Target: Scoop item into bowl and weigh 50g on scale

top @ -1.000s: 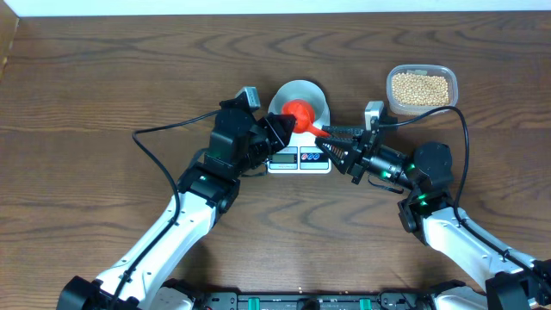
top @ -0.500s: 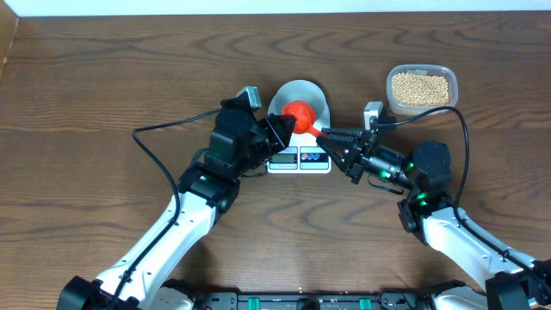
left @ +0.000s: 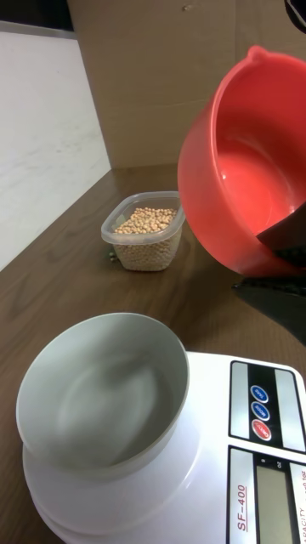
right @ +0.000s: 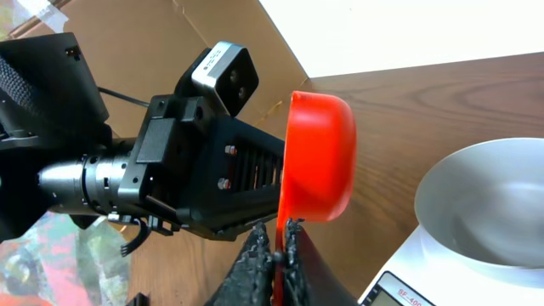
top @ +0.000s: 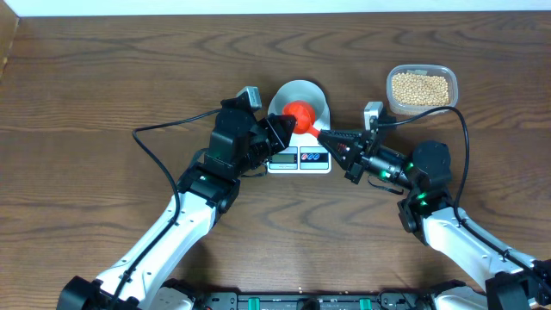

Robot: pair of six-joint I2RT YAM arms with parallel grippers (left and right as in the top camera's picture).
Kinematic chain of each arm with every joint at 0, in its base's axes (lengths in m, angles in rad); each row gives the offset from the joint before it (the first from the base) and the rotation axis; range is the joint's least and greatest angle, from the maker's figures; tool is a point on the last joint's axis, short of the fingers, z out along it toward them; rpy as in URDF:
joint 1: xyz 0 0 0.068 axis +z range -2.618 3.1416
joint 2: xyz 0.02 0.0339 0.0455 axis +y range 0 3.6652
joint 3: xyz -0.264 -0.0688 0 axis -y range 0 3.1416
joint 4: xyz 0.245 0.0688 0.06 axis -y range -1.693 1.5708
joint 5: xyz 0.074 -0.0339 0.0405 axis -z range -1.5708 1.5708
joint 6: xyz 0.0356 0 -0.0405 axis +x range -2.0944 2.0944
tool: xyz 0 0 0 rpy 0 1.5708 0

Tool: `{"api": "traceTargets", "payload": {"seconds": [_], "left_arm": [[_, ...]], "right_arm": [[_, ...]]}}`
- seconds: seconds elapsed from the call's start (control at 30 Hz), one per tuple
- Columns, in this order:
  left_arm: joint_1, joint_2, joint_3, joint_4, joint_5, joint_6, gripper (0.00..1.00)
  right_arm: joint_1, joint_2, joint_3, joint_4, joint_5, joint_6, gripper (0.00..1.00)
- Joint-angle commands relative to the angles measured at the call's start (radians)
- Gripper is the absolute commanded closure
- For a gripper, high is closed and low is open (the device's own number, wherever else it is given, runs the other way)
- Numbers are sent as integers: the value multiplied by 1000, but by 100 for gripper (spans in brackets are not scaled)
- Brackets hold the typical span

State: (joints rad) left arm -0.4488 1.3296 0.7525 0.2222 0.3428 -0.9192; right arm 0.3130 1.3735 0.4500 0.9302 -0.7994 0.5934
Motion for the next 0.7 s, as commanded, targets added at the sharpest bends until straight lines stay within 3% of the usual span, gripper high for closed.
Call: {"api": "traceTargets", "payload": {"seconds": [0.0, 0.37, 0.53, 0.67], "left_arm": [[-2, 7, 9, 5, 13, 13, 93], [-2, 7, 9, 5, 13, 13, 92], [-2, 7, 9, 4, 13, 13, 78], [-2, 7, 9, 4, 12, 14, 73]], "right_arm": [[9, 3, 19, 0, 8, -8, 99], [8, 3, 19, 0, 30, -8, 99], [6, 3, 19, 0, 114, -8, 99], [-4, 3, 19, -4, 170, -8, 99]]}}
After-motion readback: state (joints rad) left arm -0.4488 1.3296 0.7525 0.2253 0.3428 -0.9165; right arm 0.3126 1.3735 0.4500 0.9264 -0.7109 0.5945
